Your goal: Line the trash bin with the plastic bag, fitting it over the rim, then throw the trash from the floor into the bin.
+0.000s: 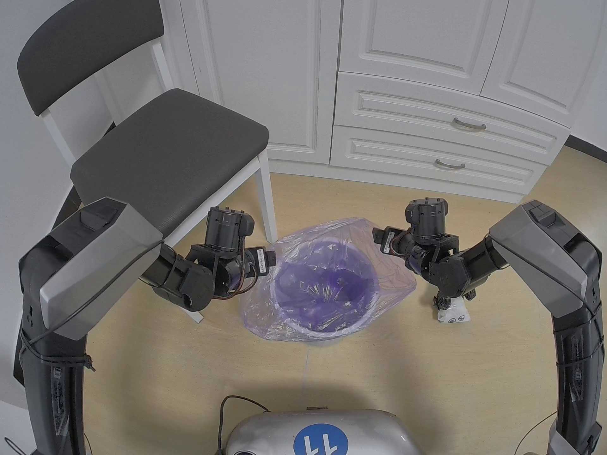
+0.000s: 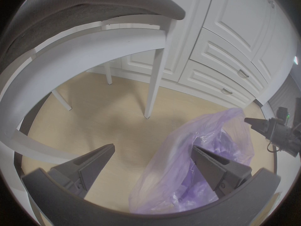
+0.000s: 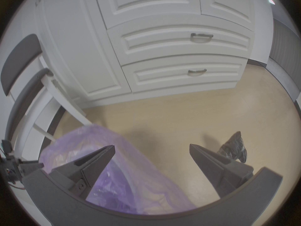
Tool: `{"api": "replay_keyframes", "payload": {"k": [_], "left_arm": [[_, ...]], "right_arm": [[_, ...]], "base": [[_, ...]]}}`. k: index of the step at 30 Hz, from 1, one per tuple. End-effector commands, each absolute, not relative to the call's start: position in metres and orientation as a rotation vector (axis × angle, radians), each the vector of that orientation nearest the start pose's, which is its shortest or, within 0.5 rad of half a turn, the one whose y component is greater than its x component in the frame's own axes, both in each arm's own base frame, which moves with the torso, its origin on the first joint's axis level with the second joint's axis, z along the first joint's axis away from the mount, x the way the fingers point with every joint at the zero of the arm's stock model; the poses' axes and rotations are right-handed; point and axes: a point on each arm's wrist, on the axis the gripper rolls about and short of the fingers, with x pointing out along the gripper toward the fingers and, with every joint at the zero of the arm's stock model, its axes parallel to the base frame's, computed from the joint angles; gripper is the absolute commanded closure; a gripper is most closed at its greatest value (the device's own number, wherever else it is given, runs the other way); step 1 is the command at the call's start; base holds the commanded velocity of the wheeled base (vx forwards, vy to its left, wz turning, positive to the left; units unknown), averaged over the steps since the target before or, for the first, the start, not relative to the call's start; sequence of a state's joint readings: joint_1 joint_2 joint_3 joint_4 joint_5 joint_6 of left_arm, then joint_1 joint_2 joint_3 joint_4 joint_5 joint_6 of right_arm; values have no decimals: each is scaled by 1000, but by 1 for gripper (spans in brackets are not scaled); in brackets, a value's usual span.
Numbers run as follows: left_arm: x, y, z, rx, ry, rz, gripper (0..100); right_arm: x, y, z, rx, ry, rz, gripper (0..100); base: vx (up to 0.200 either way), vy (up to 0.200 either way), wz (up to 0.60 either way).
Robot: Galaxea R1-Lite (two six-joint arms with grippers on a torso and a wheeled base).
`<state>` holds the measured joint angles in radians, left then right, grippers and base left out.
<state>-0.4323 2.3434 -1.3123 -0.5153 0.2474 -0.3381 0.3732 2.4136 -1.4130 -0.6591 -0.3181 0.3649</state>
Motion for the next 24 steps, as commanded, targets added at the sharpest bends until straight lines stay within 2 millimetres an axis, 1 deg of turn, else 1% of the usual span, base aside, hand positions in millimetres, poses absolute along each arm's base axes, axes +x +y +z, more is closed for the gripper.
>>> {"api": "replay_keyframes", "payload": {"k": [1, 3, 4, 5, 6, 8, 11, 15, 19, 21, 24], "left_arm": [[423, -183, 43, -179, 509, -66, 0], [423, -183, 44, -182, 507, -66, 0], [425, -184, 42, -189, 506, -63, 0], [425, -184, 41, -190, 508, -62, 0], [431, -186, 39, -209, 494, -55, 0], [438, -191, 37, -240, 468, -27, 0], [445, -194, 34, -250, 442, 7, 0], [453, -198, 31, -283, 406, 7, 0], [457, -197, 26, -289, 402, 12, 0], [460, -198, 22, -289, 400, 13, 0], [468, -201, 13, -287, 382, 41, 0]], "right_arm": [[453, 165, 48, 243, 307, -5, 0], [453, 165, 47, 242, 310, -6, 0], [455, 164, 40, 238, 319, -10, 0], [455, 164, 38, 236, 324, -11, 0], [459, 165, 33, 237, 322, -11, 0], [465, 164, 29, 242, 316, -16, 0], [471, 161, 28, 248, 302, -23, 0], [481, 159, 28, 273, 269, -31, 0], [486, 157, 25, 297, 260, -38, 0], [487, 158, 21, 303, 270, -42, 0], [492, 158, 6, 301, 277, -45, 0]], "base": [[0, 0, 0], [0, 0, 0], [0, 0, 0], [0, 0, 0], [0, 0, 0], [0, 0, 0], [0, 0, 0], [0, 0, 0], [0, 0, 0], [0, 0, 0], [0, 0, 0]]}}
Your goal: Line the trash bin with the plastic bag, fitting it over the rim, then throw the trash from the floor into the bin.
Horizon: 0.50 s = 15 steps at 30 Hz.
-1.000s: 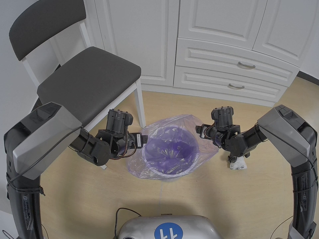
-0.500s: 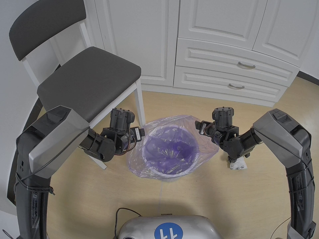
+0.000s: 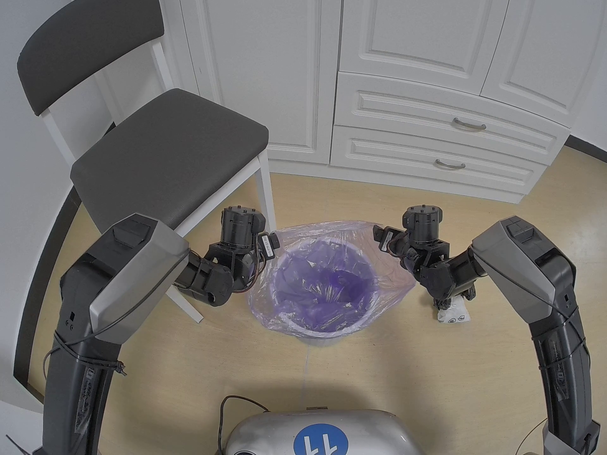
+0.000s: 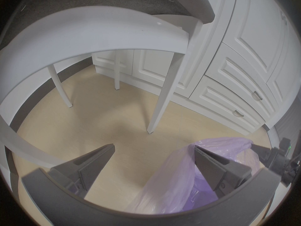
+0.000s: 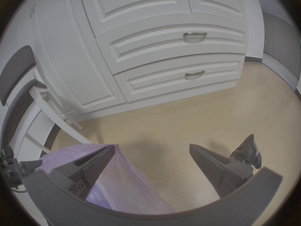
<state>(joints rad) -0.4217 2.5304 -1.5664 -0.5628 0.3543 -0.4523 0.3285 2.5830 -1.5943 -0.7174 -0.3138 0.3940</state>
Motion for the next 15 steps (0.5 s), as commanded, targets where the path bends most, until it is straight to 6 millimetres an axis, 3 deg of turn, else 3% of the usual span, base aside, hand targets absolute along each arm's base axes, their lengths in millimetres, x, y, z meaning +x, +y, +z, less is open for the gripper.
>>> {"api": "replay_keyframes", "payload": {"k": [1, 3, 4, 5, 11, 15], "left_arm": [[468, -201, 13, -287, 382, 41, 0], [468, -201, 13, -287, 382, 41, 0], [479, -206, -1, -285, 356, 76, 0], [483, -207, -4, -290, 343, 82, 0], [495, -209, -11, -324, 311, 91, 0], [503, -212, -28, -318, 286, 139, 0]], "right_arm": [[492, 158, 6, 301, 277, -45, 0], [492, 158, 6, 301, 277, -45, 0], [502, 159, -7, 317, 261, -51, 0], [505, 160, -9, 331, 255, -51, 0], [511, 162, -19, 379, 244, -53, 0], [514, 163, -29, 384, 248, -54, 0]], "base": [[0, 0, 0], [0, 0, 0], [0, 0, 0], [0, 0, 0], [0, 0, 0], [0, 0, 0]]}}
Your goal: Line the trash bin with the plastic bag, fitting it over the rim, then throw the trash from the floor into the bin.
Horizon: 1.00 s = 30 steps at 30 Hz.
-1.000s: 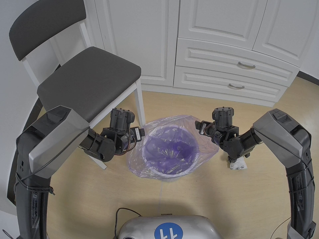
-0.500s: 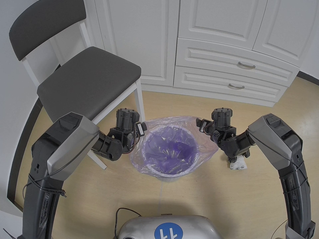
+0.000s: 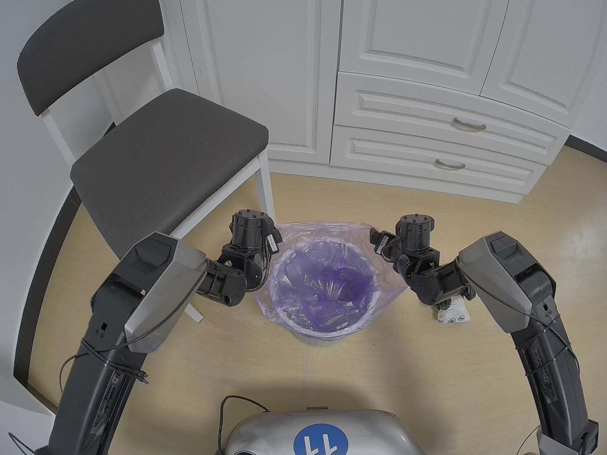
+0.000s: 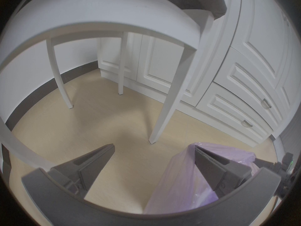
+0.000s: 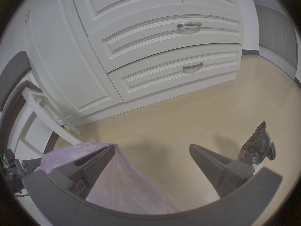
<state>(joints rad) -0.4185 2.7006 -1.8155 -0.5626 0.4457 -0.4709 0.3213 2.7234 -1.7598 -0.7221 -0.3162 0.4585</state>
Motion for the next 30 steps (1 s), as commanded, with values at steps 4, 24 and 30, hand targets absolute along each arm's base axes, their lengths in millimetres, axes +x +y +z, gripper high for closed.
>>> {"api": "replay_keyframes", "payload": {"k": [4, 24, 30], "left_arm": [[505, -212, -32, -310, 284, 157, 0], [454, -187, 55, -249, 405, 136, 0], [438, -187, 60, -193, 429, 116, 0]], "right_arm": [[514, 163, -34, 380, 259, -56, 0], [432, 166, 81, 324, 281, 102, 0], [365, 165, 127, 157, 204, 168, 0]], "base": [[0, 0, 0], [0, 0, 0], [0, 0, 0]]}}
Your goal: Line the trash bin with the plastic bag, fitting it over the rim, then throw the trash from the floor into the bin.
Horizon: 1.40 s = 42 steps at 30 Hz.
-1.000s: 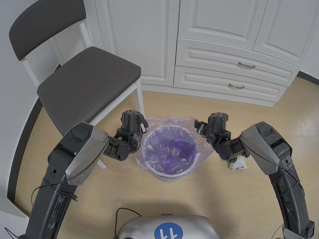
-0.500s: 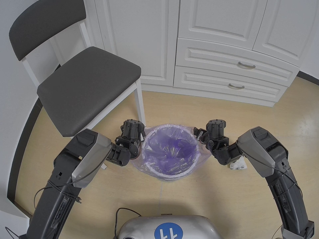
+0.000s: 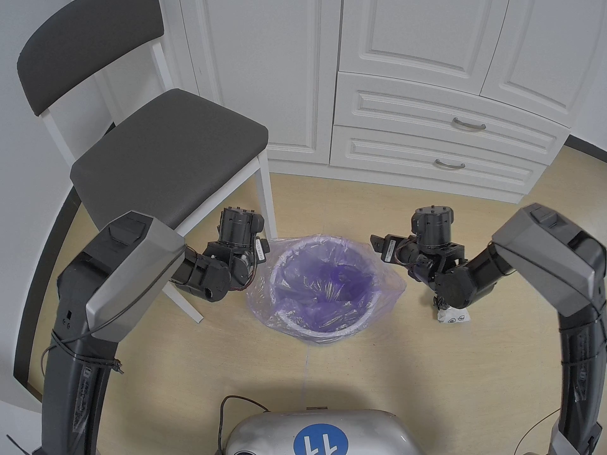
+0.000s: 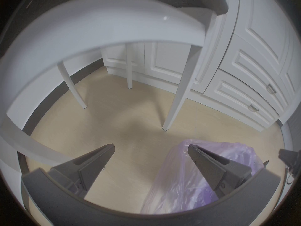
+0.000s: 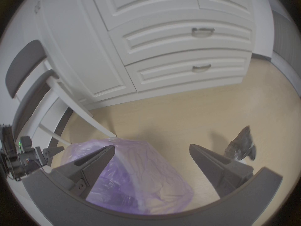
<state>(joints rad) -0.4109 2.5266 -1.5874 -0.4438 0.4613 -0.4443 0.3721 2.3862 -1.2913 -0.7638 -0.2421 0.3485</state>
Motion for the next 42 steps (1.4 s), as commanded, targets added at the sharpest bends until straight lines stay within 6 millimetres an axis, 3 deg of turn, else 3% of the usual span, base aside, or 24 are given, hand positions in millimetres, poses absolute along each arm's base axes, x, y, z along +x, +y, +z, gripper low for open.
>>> {"api": "replay_keyframes", "payload": {"k": [1, 3, 9, 13, 16, 17, 19, 23, 35, 42], "left_arm": [[437, -186, 60, -185, 432, 115, 0], [433, -188, 61, -179, 437, 106, 0], [424, -188, 62, -164, 455, 96, 0], [420, -187, 69, -162, 450, 94, 0], [419, -187, 71, -149, 448, 89, 0], [419, -187, 71, -150, 447, 89, 0], [418, -185, 69, -143, 456, 91, 0], [418, -183, 67, -139, 460, 96, 0], [419, -177, 65, -137, 469, 110, 0], [404, -175, 62, -147, 475, 32, 0]], "right_arm": [[357, 165, 132, 149, 185, 184, 0], [331, 166, 142, 108, 124, 228, 0], [289, 152, 150, -135, -75, 242, 0], [276, 144, 146, -244, -225, 215, 0], [261, 139, 135, -382, -181, 236, 0], [258, 139, 134, -391, -178, 240, 0], [235, 141, 135, -420, -175, 301, 0], [215, 137, 135, -464, -173, 339, 0], [194, 129, 141, -489, -196, 368, 0], [194, 121, 147, -488, -222, 354, 0]], "base": [[0, 0, 0], [0, 0, 0], [0, 0, 0], [0, 0, 0], [0, 0, 0], [0, 0, 0], [0, 0, 0], [0, 0, 0], [0, 0, 0], [0, 0, 0]]}}
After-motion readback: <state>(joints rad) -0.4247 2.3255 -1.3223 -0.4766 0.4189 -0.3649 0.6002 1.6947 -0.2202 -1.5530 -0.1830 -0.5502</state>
